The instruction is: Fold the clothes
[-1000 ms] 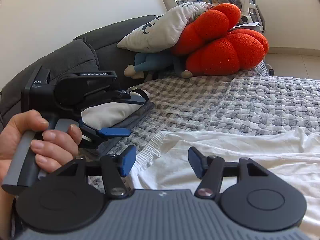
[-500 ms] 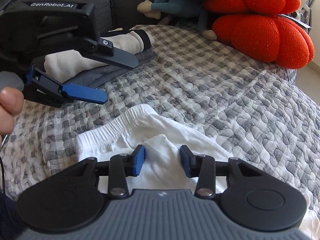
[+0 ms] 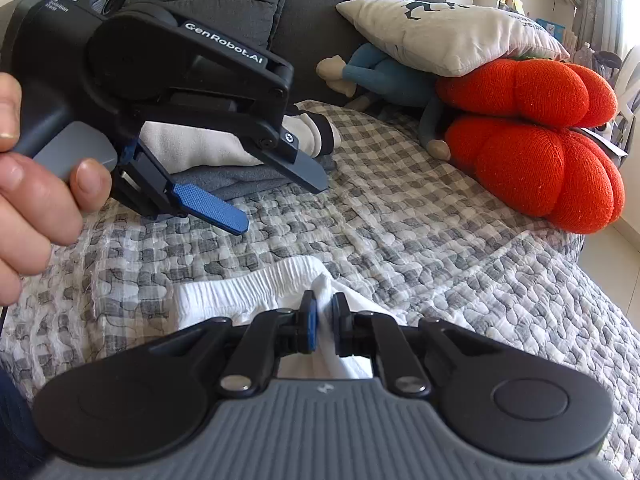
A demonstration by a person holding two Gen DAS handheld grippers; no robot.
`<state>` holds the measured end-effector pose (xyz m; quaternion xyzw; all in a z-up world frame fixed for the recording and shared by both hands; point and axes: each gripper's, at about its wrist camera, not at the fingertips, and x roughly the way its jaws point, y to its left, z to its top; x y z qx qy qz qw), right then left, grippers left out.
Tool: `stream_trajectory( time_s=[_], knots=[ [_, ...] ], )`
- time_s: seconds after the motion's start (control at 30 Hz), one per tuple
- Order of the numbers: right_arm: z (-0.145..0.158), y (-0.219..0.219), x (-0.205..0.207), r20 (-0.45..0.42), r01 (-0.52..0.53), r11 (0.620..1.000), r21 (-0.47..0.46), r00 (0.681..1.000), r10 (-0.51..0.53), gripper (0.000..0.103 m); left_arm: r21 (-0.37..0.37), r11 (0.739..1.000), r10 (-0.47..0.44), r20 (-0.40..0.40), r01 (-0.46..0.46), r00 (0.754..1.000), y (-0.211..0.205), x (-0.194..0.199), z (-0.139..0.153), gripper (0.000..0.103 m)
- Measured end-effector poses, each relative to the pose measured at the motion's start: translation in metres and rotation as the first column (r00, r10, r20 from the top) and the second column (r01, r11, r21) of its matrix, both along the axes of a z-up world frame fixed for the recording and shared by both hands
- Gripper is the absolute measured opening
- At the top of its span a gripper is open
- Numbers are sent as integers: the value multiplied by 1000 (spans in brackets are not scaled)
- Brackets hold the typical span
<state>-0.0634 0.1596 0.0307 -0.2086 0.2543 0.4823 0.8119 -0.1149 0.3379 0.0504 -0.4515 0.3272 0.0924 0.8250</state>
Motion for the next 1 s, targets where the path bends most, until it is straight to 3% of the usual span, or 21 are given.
stream_trajectory(
  time_s=[0.13,0.3,0.53,0.6,0.63,0.67,0.73,0.9,0.97,1.0],
  knots=[
    [-3,-2,1,-5,-8,1000,-26,1000,8,13,-2,1000,-2,-1,2,1000,0,1,0,69],
    [-5,-3,5,-38,-21,1000,23,999,22,13,-4,1000,-3,-2,3,1000,-1,1,-1,69],
    [-12,7,8,-2,-15,1000,-9,1000,15,11,-13,1000,-5,-5,5,1000,-1,2,-2,69],
    [-11,2,9,31,30,999,33,999,-31,13,-10,1000,-5,-6,5,1000,-1,2,-2,69],
    [-8,-1,10,29,52,997,56,998,-53,23,-10,1000,-5,-6,5,1000,-1,3,-2,69],
    [-5,-4,11,27,73,994,79,997,-75,50,-10,1000,-5,-6,5,1000,-1,3,-2,69],
    [4,-14,10,26,104,983,154,994,-110,72,-9,1000,-6,-6,6,1000,-1,3,-2,69],
    [12,-36,-7,-3,94,973,212,995,-96,67,-14,1000,-2,-8,2,1000,0,3,-2,69],
    [5,-37,-19,-1,52,982,180,999,-52,48,-16,1000,-2,-6,1,1000,0,3,-2,69],
    [0,-35,-25,-3,33,986,161,999,-33,44,-14,1000,-2,-4,2,1000,-1,3,-2,69]
  ],
)
